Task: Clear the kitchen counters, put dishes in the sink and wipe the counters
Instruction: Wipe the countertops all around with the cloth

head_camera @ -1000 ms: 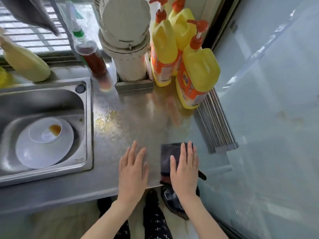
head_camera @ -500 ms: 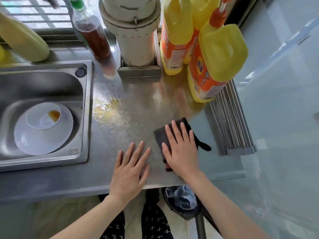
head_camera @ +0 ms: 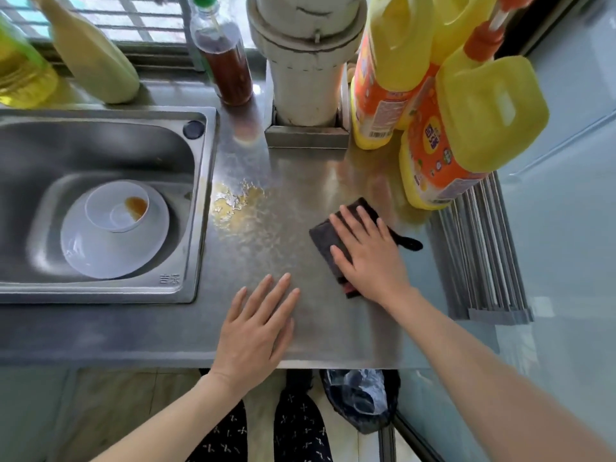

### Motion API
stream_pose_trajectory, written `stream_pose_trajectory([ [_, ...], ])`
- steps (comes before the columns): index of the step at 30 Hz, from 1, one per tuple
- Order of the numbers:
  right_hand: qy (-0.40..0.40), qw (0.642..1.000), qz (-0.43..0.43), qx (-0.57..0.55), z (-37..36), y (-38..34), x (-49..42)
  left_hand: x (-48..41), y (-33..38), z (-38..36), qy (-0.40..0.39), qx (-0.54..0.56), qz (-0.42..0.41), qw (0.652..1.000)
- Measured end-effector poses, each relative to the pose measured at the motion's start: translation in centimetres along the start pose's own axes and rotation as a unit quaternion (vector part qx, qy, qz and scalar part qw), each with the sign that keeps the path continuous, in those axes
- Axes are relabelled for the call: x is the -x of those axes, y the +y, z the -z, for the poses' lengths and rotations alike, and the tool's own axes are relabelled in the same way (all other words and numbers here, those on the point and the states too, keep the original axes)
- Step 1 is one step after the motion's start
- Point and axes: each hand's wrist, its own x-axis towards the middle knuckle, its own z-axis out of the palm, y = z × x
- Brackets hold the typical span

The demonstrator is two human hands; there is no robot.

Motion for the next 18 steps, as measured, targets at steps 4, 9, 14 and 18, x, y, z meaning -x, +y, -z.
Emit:
stream_pose_trajectory([
  [4,0.037,0.970,-0.237,-0.026,0.0,-2.6,-4.4,0.0,-4.3,0.9,0.005,-0.016,0.091,0.996],
  [9,0.004,0.996,-0.084,-0.022,-0.5,-5.7,-4.8,0.2,-5.7,0.2,-0.014,-0.004,0.109,0.994],
  [14,0.034,0.991,-0.128,0.003,0.0,-1.7,-6.5,0.2,-5.6,0.4,-0.011,0.002,0.109,0.994],
  [18,0.036,0.957,-0.288,-0.029,0.3,-4.2,-9.6,0.1,-5.7,0.4,-0.010,0.007,0.109,0.994],
])
